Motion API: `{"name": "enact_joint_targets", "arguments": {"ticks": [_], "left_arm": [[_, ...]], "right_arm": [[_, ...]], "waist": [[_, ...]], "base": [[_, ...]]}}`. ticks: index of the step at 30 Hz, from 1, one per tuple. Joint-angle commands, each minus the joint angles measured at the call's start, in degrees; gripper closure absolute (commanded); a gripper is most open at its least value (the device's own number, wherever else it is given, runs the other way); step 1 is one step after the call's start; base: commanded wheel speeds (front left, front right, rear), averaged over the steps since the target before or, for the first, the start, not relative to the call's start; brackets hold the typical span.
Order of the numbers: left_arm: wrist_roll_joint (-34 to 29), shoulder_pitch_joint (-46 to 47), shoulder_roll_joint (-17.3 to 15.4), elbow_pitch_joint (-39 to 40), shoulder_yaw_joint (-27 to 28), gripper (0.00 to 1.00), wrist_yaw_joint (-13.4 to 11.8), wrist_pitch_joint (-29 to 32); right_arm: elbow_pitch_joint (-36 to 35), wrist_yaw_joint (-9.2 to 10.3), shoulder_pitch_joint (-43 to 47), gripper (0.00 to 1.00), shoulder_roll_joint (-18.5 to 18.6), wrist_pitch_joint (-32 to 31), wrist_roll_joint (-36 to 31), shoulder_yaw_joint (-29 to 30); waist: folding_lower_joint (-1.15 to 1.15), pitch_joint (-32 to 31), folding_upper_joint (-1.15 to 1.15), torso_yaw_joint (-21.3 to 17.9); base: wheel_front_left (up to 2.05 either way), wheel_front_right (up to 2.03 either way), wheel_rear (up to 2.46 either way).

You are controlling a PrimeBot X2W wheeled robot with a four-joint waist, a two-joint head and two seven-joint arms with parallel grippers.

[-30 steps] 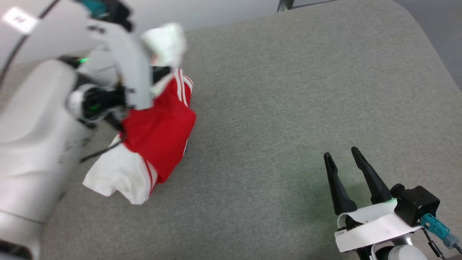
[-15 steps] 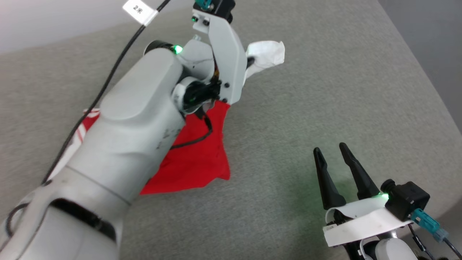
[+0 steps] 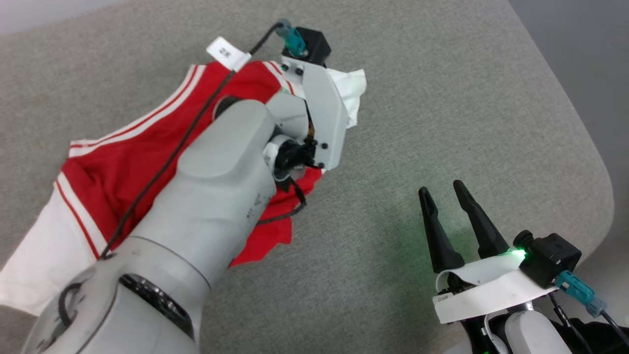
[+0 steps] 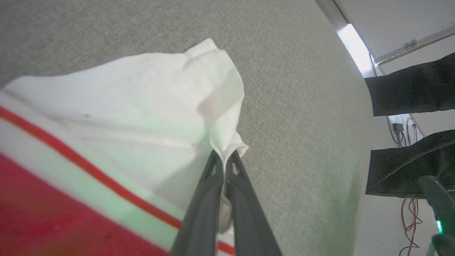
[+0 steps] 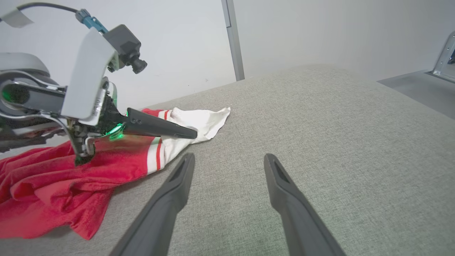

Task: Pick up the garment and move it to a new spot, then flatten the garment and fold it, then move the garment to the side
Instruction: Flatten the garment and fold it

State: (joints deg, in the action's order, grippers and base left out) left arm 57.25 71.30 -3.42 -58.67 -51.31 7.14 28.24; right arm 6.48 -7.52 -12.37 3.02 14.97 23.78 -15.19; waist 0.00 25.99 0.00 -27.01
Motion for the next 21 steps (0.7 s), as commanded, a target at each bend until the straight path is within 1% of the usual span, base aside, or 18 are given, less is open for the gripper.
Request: {"name": "enact_joint_targets", "arguments": {"ticks": [1, 6, 9, 13, 16, 21], "left_arm": [[1.24, -0.25, 0.37, 0.77, -0.22, 0.00, 0.44, 0.18], [5.17, 0.43, 0.52, 5.76, -1.15, 0.00, 0.38, 0.10], [8.09, 0.54, 0.27, 9.59, -0.94, 0.00, 0.39, 0.26], [10.68, 0.17, -3.70, 15.21, -0.53, 0.00, 0.40, -0.54], [11.91, -1.18, -7.90, 18.55, 0.23, 0.00, 0.40, -1.81], [12.09, -4.02, -15.42, 20.80, 1.67, 0.00, 0.39, -4.36]], "right_arm": [[-0.09, 0.06, -0.45, 0.00, -0.17, 0.28, -0.60, 0.29], [0.18, 0.06, 0.16, 0.00, -0.15, 0.29, -2.54, 0.93], [0.44, 0.06, 0.87, 0.00, -0.03, 0.29, -3.99, 1.54], [0.73, 0.06, 1.73, 0.00, 1.23, 0.14, -5.10, 1.81], [0.38, 0.06, 2.56, 0.00, 2.01, -0.77, -5.62, 2.09], [-0.93, 0.06, 3.76, 0.00, 3.24, -2.56, -6.05, 2.98]], "waist": [[0.00, -0.35, 0.00, 0.94], [0.00, -2.29, 0.00, 4.33], [0.00, -4.30, 0.00, 7.30], [0.00, -7.05, 0.00, 11.62], [0.00, -8.85, 0.00, 14.63], [0.00, -11.11, 0.00, 18.55]], "base": [[0.00, 0.00, 0.00], [0.00, 0.00, 0.00], [0.00, 0.00, 0.00], [0.00, 0.00, 0.00], [0.00, 0.00, 0.00], [0.00, 0.00, 0.00]]}}
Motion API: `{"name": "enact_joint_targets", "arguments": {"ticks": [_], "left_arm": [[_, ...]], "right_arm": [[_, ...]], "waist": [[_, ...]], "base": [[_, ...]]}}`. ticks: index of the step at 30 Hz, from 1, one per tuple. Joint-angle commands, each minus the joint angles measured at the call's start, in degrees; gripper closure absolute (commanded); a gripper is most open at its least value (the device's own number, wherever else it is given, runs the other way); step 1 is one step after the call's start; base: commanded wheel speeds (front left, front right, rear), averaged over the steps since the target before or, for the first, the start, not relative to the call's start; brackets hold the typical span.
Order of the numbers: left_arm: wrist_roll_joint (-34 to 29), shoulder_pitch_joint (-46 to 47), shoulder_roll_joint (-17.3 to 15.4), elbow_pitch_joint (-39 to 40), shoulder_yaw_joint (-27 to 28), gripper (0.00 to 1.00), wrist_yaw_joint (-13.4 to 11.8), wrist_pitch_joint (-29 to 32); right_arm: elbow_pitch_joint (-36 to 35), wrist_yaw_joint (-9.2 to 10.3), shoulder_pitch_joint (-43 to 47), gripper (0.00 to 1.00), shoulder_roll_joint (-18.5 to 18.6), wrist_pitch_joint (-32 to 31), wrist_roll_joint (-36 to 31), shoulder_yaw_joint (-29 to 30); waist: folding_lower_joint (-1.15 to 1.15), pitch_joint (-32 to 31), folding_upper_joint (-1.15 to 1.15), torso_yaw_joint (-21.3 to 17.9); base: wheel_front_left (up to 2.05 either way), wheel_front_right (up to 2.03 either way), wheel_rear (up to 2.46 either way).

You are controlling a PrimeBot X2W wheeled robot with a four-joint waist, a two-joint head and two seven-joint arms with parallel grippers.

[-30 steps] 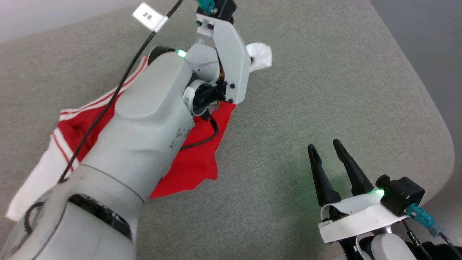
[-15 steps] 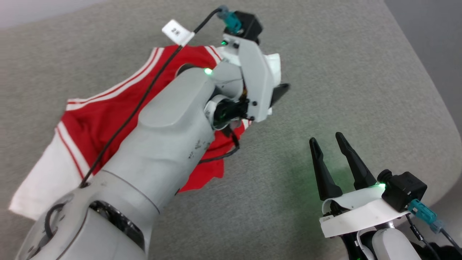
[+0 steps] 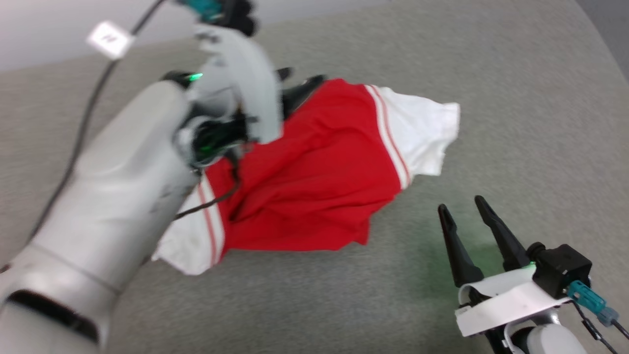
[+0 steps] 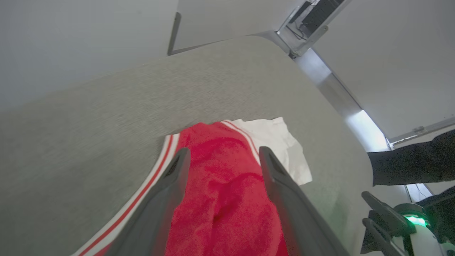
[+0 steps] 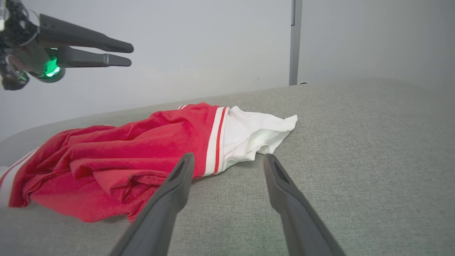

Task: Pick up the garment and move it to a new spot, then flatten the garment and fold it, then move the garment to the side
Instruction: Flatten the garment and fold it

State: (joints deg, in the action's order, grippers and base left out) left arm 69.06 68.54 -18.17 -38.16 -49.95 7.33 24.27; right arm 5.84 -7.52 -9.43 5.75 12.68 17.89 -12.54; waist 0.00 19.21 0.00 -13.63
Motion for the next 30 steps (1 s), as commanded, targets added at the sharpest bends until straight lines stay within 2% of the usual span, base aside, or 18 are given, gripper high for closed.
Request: {"name": "enact_joint_targets", "arguments": {"ticks": [1, 4, 8, 15, 23, 30], "left_arm": [[0.39, -2.06, -1.88, 0.49, 0.65, 0.00, 0.00, -0.86], [-0.18, -4.26, -5.06, 1.50, 1.08, 0.00, -0.80, -2.15], [-1.45, -7.40, -9.80, 2.59, -0.11, 0.00, -1.72, -0.94], [-1.20, -11.53, -17.03, 4.62, -3.99, 0.00, -3.06, 9.52], [0.93, -13.97, -20.95, 8.72, -5.17, 0.00, -5.28, 16.82], [0.07, -15.45, -22.89, 10.40, -6.11, 0.00, -6.89, 17.81]], "right_arm": [[-0.54, 0.06, 1.20, 0.00, 0.61, -0.63, -0.22, 0.69], [-1.59, 0.06, 1.97, 0.00, 0.87, -1.62, -0.54, 1.39], [-2.91, 0.06, 3.18, 0.00, 0.91, -2.58, -0.85, 2.11], [-4.46, 0.06, 4.09, 0.00, 0.91, -3.71, -1.30, 2.52], [-5.27, 0.06, 4.07, 0.00, 0.80, -4.12, -1.27, 2.93], [-5.42, 0.06, 3.41, 0.00, 0.56, -3.86, -1.11, 2.62]], "waist": [[0.00, -4.65, 0.00, 5.80], [0.00, -5.43, 0.00, 7.32], [0.00, -6.01, 0.00, 8.43], [0.00, -5.97, 0.00, 8.50], [0.00, -5.13, 0.00, 7.09], [0.00, -3.74, 0.00, 5.94]], "base": [[0.00, 0.00, 0.00], [0.00, 0.00, 0.00], [0.00, 0.00, 0.00], [0.00, 0.00, 0.00], [0.00, 0.00, 0.00], [0.00, 0.00, 0.00]]}}
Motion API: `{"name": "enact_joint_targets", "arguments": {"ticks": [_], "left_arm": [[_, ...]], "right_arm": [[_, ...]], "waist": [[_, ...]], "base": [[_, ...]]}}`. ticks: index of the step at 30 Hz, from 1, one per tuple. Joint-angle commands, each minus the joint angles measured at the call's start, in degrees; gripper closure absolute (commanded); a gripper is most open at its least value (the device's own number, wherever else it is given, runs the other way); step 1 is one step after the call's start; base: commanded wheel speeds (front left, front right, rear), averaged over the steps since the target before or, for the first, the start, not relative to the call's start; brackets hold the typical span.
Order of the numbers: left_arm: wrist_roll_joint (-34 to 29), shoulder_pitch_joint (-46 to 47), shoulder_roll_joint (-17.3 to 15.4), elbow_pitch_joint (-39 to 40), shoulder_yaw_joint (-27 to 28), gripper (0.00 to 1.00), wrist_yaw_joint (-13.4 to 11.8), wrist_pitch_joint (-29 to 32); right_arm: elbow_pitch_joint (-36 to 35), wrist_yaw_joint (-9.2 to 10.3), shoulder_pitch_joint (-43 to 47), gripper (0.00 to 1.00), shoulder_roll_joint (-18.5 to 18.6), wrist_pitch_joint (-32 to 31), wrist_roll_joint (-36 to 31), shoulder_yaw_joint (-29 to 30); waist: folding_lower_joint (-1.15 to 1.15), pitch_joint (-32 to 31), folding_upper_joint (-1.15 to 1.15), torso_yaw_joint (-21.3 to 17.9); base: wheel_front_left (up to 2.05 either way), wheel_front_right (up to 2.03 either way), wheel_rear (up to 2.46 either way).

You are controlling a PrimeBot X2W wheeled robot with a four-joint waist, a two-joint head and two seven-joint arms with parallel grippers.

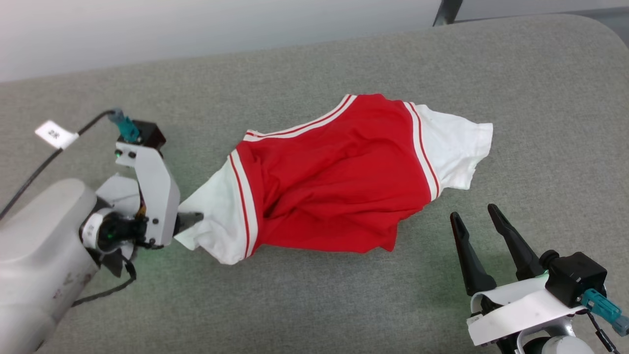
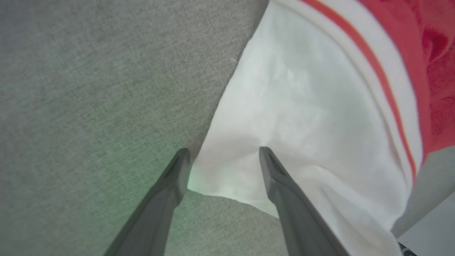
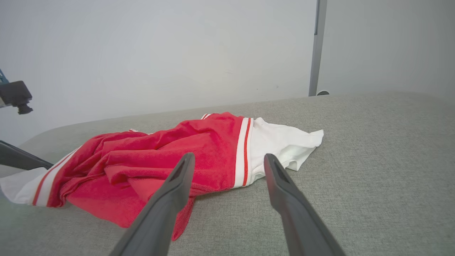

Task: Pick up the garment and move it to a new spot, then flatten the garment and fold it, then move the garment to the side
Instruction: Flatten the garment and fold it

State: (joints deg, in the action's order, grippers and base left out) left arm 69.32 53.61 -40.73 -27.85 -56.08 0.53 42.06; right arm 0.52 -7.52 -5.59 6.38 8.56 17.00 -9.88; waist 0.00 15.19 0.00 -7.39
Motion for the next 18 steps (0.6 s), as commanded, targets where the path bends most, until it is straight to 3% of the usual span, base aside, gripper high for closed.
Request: {"name": "enact_joint_targets", "arguments": {"ticks": [1, 2, 4, 5, 6, 8, 14, 18], "left_arm": [[0.08, -0.68, -0.50, 0.23, 0.00, 0.00, -0.17, 0.35], [0.60, -1.09, -0.54, 0.42, -0.15, 0.00, 0.00, 0.99], [1.20, -1.59, -0.78, 0.95, -0.26, 0.13, 0.23, 1.83], [1.23, -1.66, -0.94, 1.11, -0.07, 0.35, 0.11, 1.58], [1.23, -1.78, -0.97, 1.25, 0.01, 0.65, -0.07, 1.36], [1.40, -2.05, -0.90, 1.37, 0.32, 1.00, -0.34, 0.68], [0.78, 0.23, -1.45, 0.91, 2.33, 1.00, -1.15, -2.45], [-1.45, 3.58, -2.08, 0.20, 4.30, 1.00, -3.10, -6.31]], "right_arm": [[-0.08, 0.06, -0.47, 0.00, -0.08, 0.30, -0.21, 0.08], [-0.05, 0.06, -0.52, 0.00, -0.08, 0.33, -0.19, 0.17], [0.00, 0.06, -0.58, 0.00, -0.06, 0.36, -0.16, 0.37], [0.04, 0.06, -0.62, 0.00, -0.07, 0.40, -0.15, 0.42], [0.07, 0.06, -0.65, 0.00, -0.08, 0.44, -0.15, 0.43], [0.16, 0.06, -0.63, 0.00, -0.12, 0.37, -0.19, 0.36], [0.39, 0.06, -0.40, 0.00, -0.31, 0.45, -0.26, 0.70], [0.35, 0.06, -0.23, 0.00, -0.42, 0.40, -0.43, 0.77]], "waist": [[0.00, 0.38, 0.00, -0.43], [0.00, 0.45, 0.00, -0.55], [0.00, 0.56, 0.00, -0.72], [0.00, 0.60, 0.00, -0.77], [0.00, 0.61, 0.00, -0.82], [0.00, 0.53, 0.00, -0.89], [0.00, 0.04, 0.00, -0.86], [0.00, -0.16, 0.00, -0.63]], "base": [[0.00, 0.00, 0.00], [0.00, 0.00, 0.00], [0.00, 0.00, 0.00], [0.00, 0.00, 0.00], [0.00, 0.00, 0.00], [0.00, 0.00, 0.00], [0.00, 0.00, 0.00], [0.00, 0.00, 0.00]]}}
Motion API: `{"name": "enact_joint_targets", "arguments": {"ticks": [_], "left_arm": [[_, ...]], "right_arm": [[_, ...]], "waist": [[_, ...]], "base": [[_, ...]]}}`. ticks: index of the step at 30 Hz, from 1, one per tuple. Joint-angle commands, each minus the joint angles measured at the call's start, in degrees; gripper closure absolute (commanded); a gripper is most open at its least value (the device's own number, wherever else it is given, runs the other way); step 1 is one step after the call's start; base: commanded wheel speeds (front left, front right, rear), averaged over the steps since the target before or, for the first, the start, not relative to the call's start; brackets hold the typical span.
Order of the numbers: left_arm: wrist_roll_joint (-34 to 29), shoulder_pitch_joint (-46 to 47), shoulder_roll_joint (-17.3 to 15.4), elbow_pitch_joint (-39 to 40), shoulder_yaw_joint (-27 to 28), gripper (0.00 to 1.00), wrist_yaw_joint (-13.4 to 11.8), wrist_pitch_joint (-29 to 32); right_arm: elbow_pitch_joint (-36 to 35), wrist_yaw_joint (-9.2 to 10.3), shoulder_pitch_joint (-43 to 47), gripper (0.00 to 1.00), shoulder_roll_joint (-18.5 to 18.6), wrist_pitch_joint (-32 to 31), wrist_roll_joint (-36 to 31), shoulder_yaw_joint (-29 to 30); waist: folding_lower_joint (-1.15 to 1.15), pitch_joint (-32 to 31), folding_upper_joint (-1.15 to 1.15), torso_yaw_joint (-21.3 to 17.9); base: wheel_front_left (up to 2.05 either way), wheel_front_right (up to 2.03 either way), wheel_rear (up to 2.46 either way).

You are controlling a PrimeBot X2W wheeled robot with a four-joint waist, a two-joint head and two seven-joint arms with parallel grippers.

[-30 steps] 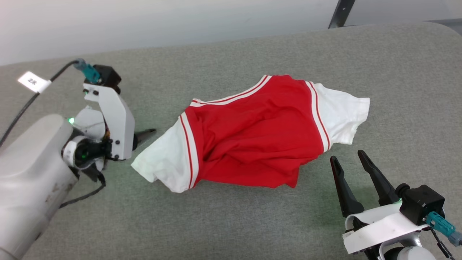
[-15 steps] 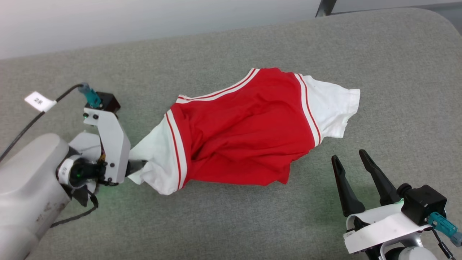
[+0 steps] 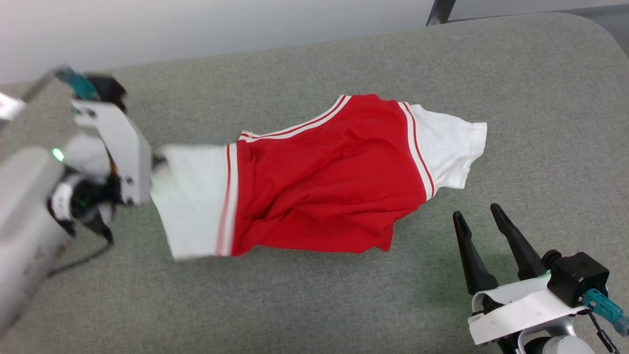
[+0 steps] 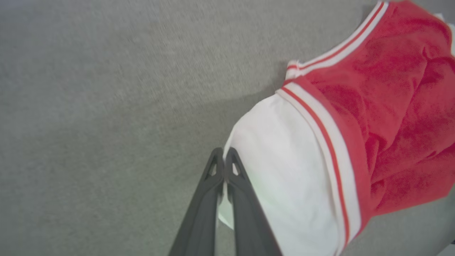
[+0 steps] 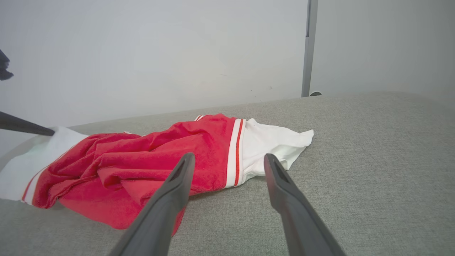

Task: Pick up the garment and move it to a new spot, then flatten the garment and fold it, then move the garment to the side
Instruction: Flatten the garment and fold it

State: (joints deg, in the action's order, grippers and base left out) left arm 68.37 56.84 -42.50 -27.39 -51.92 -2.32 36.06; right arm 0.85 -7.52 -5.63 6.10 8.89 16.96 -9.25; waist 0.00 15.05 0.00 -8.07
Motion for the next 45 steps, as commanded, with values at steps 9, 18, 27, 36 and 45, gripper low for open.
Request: {"name": "enact_joint_targets", "arguments": {"ticks": [9, 18, 27, 36, 45], "left_arm": [[-4.64, 1.56, 0.65, -5.79, -0.64, 1.00, -0.93, -5.15], [-6.00, -1.73, 2.60, -13.78, -1.39, 0.00, 0.16, -11.91], [-2.16, -11.43, 4.57, -6.84, 4.90, 0.00, -0.64, -31.33], [-2.22, -30.27, 5.89, 10.94, 9.69, 0.00, -9.19, -50.04], [-13.19, -43.59, 12.51, 25.56, 22.32, 0.00, -15.44, -51.17]], "right_arm": [[0.21, 0.06, -0.82, 0.00, 0.03, -0.06, -0.12, -0.70], [-0.10, 0.06, -0.55, 0.00, 1.67, -1.19, -0.60, -0.53], [-0.61, 0.06, -0.12, 0.00, 5.10, -6.44, -0.28, -0.25], [1.40, 0.06, -4.77, 0.00, 12.21, -19.16, 2.63, -0.39], [10.22, 0.06, -17.93, 0.00, 24.45, -38.21, 12.19, -6.54]], "waist": [[0.00, -0.11, 0.00, -0.53], [0.00, -1.76, 0.00, -1.14], [0.00, -5.37, 0.00, 2.63], [0.00, -5.92, 0.00, 8.30], [0.00, -3.30, 0.00, 14.63]], "base": [[0.00, 0.00, 0.00], [0.00, 0.00, 0.00], [0.00, 0.00, 0.00], [0.00, 0.00, 0.00], [0.00, 0.00, 0.00]]}}
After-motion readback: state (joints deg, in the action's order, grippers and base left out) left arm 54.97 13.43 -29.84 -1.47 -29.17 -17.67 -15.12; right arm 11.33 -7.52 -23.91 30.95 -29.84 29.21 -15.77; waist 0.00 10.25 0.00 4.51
